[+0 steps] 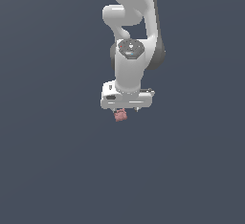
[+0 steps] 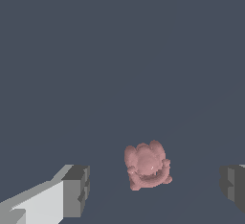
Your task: Pick up the object and move it to a goal position.
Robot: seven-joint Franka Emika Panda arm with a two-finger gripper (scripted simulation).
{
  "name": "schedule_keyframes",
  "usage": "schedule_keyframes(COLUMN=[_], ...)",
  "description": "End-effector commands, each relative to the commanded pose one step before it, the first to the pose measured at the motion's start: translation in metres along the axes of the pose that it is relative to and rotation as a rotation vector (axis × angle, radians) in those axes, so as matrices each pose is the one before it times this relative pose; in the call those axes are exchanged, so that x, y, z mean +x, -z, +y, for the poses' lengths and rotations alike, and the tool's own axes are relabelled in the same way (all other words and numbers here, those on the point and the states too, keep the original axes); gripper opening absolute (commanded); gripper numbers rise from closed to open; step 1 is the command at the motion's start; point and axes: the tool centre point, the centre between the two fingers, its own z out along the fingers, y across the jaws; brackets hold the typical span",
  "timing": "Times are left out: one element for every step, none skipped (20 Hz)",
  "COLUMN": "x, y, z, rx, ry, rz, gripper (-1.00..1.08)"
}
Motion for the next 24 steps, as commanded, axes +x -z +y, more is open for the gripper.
schedule_keyframes(x=[0.0, 0.00009, 0.00023, 0.00041, 0.00062, 0.00082, 0.00079, 0.00072, 0.00063, 0.00046, 0.0002, -0.00006, -0.00034, -0.00046, -0.00068, -0.0009, -0.00115, -0.00142, -0.0017, -0.002, -0.00231, -0.00264, -0.00298, -0.00335], y=[0.0, 0.00014, 0.00067, 0.00104, 0.00154, 0.00201, 0.00191, 0.0017, 0.00144, 0.00099, 0.00037, -0.00011, -0.00058, -0.00103, -0.00125, -0.0016, -0.00198, -0.0024, -0.00284, -0.00327, -0.00368, -0.00407, -0.00445, -0.00483], z=[0.00001, 0.00024, -0.00008, 0.0002, 0.00031, 0.00034, 0.00023, 0.00015, 0.00006, 0.00001, 0.00001, -0.00016, 0.0004, -0.00013, 0.00026, 0.00037, 0.00053, 0.00059, 0.0007, 0.00075, 0.0008, 0.00089, 0.00092, 0.00098], rx=[0.0, 0.0, 0.00117, 0.00151, 0.0021, 0.00252, 0.00218, 0.00166, 0.00117, 0.00057, -0.00005, 0.0, 0.0, -0.00043, 0.00016, 0.00034, 0.00048, 0.00058, 0.00061, 0.00064, 0.00071, 0.0008, 0.0009, 0.00097], ry=[0.0, 0.0, 0.00164, 0.00202, 0.00271, 0.00305, 0.00233, 0.00141, 0.00054, -0.00031, -0.00069, 0.0, 0.0, 0.0019, 0.00258, 0.00363, 0.0046, 0.00566, 0.00648, 0.00737, 0.00833, 0.00932, 0.01037, 0.01129], rz=[0.0, 0.0, 0.00046, 0.00059, 0.00083, 0.00102, 0.00089, 0.00069, 0.00048, 0.00023, -0.00003, 0.0, 0.0, -0.00015, 0.0001, 0.00019, 0.00026, 0.00033, 0.00036, 0.0004, 0.00045, 0.00052, 0.00061, 0.00067], gripper=[1.0, 1.0, 1.0, 1.0, 1.0, 1.0, 1.0, 1.0, 1.0, 1.0, 1.0, 1.0, 1.0, 1.0, 1.0, 1.0, 1.0, 1.0, 1.0, 1.0, 1.0, 1.0, 1.0, 1.0])
